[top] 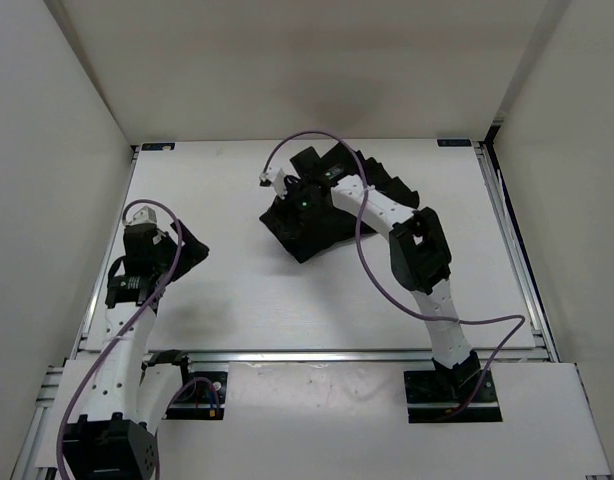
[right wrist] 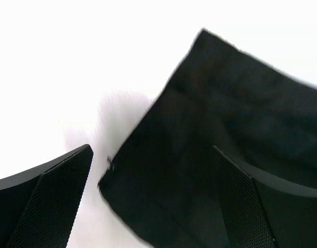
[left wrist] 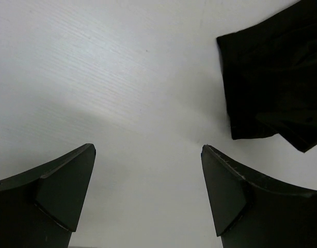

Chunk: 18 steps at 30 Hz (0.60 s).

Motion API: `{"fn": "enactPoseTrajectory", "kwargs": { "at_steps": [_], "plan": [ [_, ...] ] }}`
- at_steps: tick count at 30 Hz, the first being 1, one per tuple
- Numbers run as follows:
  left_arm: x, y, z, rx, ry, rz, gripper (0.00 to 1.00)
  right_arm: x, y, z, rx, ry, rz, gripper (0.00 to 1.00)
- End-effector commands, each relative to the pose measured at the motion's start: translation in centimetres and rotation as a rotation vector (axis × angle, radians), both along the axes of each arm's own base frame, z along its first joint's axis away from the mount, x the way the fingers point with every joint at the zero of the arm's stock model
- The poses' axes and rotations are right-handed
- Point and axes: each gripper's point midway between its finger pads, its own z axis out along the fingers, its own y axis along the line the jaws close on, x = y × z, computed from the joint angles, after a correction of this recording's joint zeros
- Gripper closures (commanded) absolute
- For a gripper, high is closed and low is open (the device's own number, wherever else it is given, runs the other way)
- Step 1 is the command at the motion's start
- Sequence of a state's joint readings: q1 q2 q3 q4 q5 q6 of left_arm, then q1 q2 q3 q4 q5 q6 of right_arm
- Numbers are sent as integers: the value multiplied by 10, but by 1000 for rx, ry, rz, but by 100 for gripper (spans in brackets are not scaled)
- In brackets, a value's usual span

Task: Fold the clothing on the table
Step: Flatten the skirt out

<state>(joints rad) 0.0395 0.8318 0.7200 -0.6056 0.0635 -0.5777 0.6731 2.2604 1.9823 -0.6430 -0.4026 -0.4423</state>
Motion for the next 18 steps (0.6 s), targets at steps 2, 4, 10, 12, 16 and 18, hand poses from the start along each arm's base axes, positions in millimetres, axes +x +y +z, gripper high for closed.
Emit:
{"fn": "enactPoseTrajectory", "kwargs": {
  "at_steps": [2,4,10,12,16,18],
  "plan": [
    [-21,-5,-13,10,69,-89,6,14,28,1,20,-137,62,0],
    [-24,-8,-15,9,85,-101,6,20,36,-4,6,-191,34,1],
    [-32,-12,-15,27,94,-144,6,22,49,-27,-31,-234,2,1],
    [-35,-10,-16,31,98,-150,7,30,54,-29,-49,-295,-45,5],
    [-39,-6,-16,40,98,-153,5,60,54,-28,-95,-465,-123,9],
    [-39,-4,-16,51,100,-152,5,65,54,-33,-122,-512,-128,15]
  ]
}}
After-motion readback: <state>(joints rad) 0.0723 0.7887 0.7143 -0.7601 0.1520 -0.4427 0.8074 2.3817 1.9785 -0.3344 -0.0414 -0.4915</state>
